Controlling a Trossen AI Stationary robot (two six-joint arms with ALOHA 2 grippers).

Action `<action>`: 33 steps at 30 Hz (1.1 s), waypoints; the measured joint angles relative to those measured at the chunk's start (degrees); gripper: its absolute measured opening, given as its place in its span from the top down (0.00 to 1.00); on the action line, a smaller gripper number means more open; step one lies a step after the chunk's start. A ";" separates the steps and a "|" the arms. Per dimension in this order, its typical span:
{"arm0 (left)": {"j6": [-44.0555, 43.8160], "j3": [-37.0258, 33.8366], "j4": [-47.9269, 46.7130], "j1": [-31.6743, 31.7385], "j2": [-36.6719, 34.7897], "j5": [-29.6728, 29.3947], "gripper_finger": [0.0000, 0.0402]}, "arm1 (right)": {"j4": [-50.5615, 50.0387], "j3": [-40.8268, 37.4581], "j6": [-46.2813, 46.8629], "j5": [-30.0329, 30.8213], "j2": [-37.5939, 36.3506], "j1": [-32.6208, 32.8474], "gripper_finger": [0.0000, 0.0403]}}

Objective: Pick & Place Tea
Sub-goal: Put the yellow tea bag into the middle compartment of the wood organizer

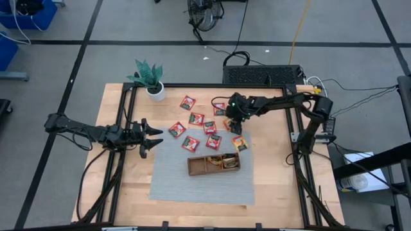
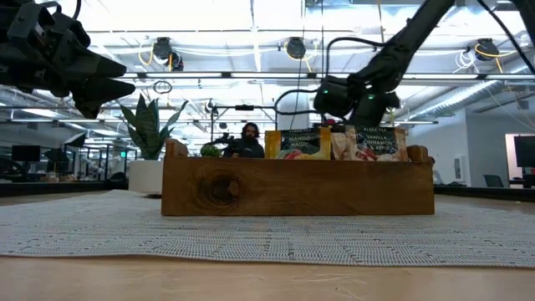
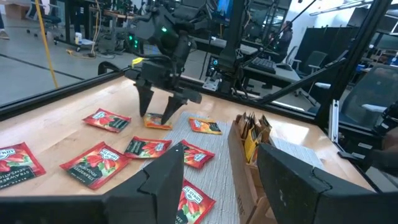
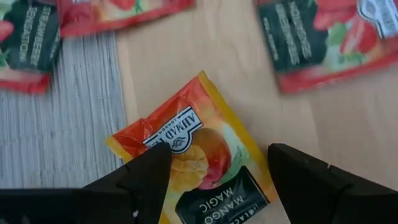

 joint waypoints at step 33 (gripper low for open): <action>0.01 0.00 0.02 -0.01 0.00 0.00 0.49 | -5.28 -0.54 -4.43 34.34 -24.53 21.74 1.00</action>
